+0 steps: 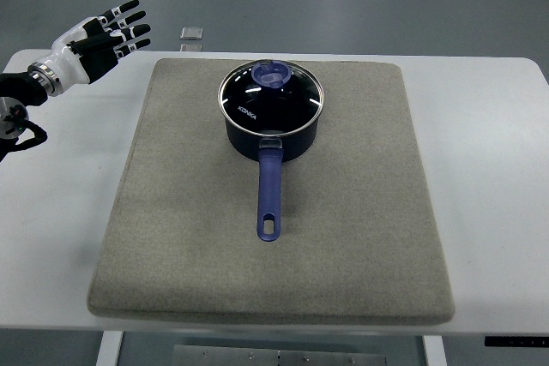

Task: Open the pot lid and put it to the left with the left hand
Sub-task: 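Raise the left hand and move it toward the pot lid, then lower the left hand onto the blue lid knob and grasp it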

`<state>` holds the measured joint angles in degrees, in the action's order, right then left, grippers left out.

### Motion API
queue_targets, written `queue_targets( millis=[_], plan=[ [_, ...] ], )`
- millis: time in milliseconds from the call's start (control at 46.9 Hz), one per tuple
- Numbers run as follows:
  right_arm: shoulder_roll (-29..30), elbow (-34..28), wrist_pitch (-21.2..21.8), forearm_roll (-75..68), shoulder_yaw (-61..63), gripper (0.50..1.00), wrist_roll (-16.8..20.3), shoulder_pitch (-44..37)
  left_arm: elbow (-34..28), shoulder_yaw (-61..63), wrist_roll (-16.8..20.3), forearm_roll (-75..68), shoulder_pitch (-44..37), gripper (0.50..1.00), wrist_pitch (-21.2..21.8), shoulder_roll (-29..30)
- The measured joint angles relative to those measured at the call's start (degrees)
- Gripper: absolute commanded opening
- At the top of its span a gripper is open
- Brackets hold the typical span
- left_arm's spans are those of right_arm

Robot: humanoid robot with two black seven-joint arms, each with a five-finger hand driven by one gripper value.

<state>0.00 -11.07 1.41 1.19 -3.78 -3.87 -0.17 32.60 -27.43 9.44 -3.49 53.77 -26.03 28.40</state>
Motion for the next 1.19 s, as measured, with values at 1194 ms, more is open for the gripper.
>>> queue_targets(
  millis=[1194],
  plan=[
    [0.0, 0.0, 0.0, 0.0, 0.0, 0.917, 0.0, -0.02, 6.0, 11.88, 2.6, -53.35, 21.6, 0.971, 0.17, -0.22]
  ],
)
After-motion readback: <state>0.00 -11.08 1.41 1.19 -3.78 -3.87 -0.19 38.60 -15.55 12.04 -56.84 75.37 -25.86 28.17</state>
